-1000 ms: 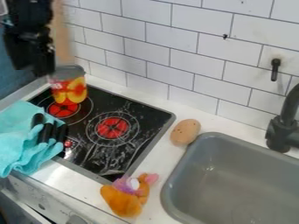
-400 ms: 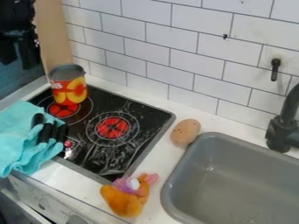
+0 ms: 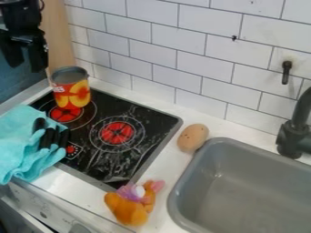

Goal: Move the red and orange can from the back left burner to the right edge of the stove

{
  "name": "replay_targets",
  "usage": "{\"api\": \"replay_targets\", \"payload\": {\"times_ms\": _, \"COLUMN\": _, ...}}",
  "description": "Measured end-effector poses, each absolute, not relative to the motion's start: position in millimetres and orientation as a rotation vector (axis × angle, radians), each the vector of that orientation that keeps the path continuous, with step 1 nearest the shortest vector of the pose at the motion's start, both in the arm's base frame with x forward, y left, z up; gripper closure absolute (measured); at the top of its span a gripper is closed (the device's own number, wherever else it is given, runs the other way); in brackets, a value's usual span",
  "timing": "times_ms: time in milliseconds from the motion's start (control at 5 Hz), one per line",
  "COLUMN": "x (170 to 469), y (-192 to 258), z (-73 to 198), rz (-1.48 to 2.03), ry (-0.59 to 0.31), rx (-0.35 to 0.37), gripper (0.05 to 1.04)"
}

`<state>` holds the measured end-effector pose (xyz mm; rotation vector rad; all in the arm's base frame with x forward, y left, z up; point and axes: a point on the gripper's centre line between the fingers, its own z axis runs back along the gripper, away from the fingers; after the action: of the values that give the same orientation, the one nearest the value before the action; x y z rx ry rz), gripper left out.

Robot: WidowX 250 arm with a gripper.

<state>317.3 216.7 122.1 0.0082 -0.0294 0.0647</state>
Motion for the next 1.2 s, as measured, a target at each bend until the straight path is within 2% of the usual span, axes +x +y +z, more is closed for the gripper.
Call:
{"api": "replay_targets", "payload": {"times_ms": 400, "x": 353.9, "y": 214.1, "z": 108.4, "rz": -0.008, "ry": 0.012, "rx": 0.005, "gripper": 0.083}}
{"api": "replay_targets", "payload": {"times_ms": 800, "x": 367.5, "y": 203.6, "z": 96.0, "rz": 0.005, "ry": -0.03, "rx": -0.049, "gripper": 0.083}}
{"api": "replay_targets", "payload": {"times_ms": 1200, "x": 373.1, "y": 189.9, "z": 78.7, "rz": 0.007, "ry": -0.026, "rx": -0.083, "gripper": 0.083}}
